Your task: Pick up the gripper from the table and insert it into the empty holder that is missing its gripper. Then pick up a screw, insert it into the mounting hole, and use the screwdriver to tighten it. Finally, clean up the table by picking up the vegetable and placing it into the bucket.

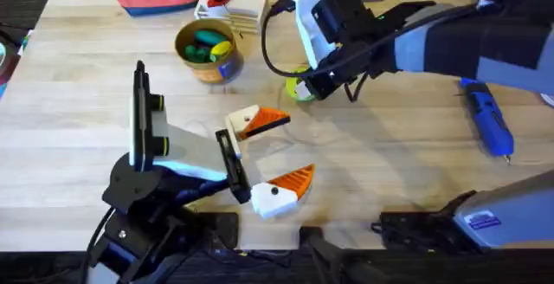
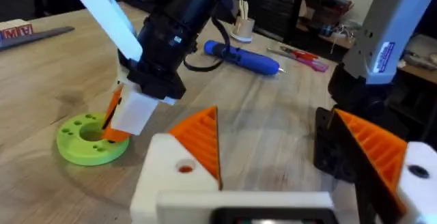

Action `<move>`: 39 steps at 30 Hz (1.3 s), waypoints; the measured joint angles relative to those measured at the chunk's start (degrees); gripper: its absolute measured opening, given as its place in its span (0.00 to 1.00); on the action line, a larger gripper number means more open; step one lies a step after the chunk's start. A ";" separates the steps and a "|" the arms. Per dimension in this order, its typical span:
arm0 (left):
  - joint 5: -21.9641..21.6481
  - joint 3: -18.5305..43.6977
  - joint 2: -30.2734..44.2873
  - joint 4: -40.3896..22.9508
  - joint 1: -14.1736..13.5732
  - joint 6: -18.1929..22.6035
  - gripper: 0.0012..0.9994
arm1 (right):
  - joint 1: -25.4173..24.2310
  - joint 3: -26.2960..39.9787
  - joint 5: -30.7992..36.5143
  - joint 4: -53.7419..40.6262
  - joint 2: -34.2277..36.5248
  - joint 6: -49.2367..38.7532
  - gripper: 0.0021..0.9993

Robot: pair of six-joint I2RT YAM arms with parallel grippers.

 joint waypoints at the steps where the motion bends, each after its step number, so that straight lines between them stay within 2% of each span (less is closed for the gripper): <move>1: 0.00 0.00 0.00 0.00 0.00 -0.02 0.99 | 0.01 0.04 -0.03 -0.01 0.00 0.00 0.15; 4: 0.00 0.00 0.00 0.00 0.00 -0.01 0.99 | 0.11 0.04 -0.19 0.04 0.00 0.03 0.02; 5: 0.00 0.00 0.00 0.00 0.00 -0.01 0.99 | 0.11 0.04 -0.20 0.07 0.00 0.00 0.01; 13: 0.00 0.00 0.00 0.00 0.00 -0.02 0.99 | 0.00 0.38 -0.19 -0.39 0.04 0.00 0.00; 18: 0.00 0.00 0.00 0.00 0.00 0.00 0.99 | -0.39 3.09 -0.18 -4.04 -0.83 0.00 0.00; 30: 0.00 0.00 0.00 0.00 0.00 0.00 0.99 | -0.55 15.33 -0.31 -21.24 -14.33 -3.26 0.00; 35: -0.02 0.00 0.00 0.00 0.00 0.00 0.99 | -0.26 17.50 -4.69 -23.80 -20.00 -3.79 0.00; 39: 0.00 0.00 0.00 -0.01 0.00 0.06 0.99 | 2.15 17.60 -8.74 -24.79 -22.56 -3.68 0.00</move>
